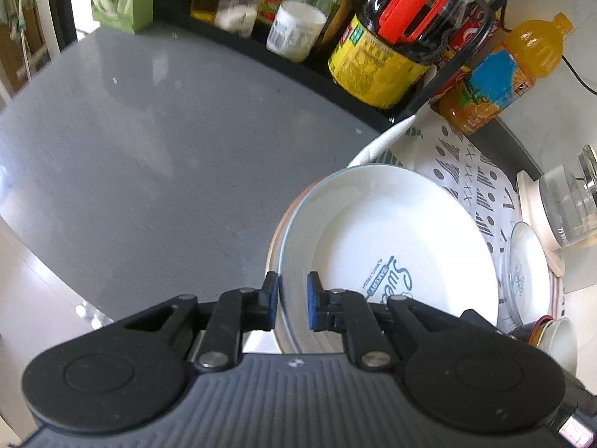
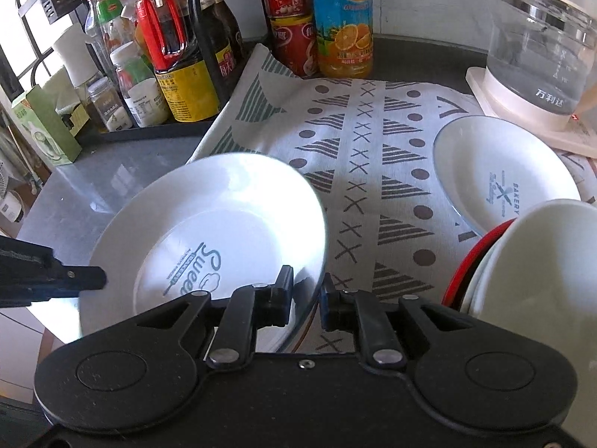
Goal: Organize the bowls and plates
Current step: 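Carry the 'Sweet' plate with both grippers and lower it onto the counter, then open both grippers to release the 'Sweet' plate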
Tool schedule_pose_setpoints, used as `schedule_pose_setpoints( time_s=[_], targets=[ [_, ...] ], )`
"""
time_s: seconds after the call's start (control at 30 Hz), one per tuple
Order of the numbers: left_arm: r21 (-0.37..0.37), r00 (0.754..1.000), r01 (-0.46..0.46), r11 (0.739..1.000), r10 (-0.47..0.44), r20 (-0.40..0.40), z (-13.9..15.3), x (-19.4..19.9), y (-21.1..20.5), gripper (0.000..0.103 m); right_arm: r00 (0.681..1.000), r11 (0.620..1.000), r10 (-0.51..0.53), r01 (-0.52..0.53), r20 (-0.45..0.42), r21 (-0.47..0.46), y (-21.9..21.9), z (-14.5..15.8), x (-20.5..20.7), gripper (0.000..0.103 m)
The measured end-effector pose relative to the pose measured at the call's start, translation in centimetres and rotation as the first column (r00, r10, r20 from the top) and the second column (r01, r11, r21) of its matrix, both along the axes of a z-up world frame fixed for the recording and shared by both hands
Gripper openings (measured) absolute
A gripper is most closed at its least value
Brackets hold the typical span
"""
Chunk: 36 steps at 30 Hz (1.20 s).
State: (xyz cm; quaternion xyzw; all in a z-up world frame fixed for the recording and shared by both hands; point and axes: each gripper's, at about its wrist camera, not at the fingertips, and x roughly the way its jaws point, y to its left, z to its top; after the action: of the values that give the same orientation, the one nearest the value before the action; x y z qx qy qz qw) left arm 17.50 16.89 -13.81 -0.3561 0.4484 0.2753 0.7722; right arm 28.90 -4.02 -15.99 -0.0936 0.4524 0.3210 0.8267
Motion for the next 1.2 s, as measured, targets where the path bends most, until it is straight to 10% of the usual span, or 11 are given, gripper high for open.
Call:
schedule_pose_setpoints(
  time_s=[0.87, 1.2],
  targets=[
    [0.023, 0.999, -0.011, 1.000, 0.012, -0.032, 0.0, -0.2, 0.0, 0.015, 1.000, 0.999, 0.020, -0.020, 0.007, -0.043, 1.6, 0.2, 0.7, 0.033],
    [0.078, 0.999, 0.033, 0.996, -0.032, -0.018, 2.8, 1.0, -0.6, 0.067, 0.998, 0.995, 0.011, -0.004, -0.068, 0.097, 0.6, 4.4, 1.7, 0.080]
  ],
)
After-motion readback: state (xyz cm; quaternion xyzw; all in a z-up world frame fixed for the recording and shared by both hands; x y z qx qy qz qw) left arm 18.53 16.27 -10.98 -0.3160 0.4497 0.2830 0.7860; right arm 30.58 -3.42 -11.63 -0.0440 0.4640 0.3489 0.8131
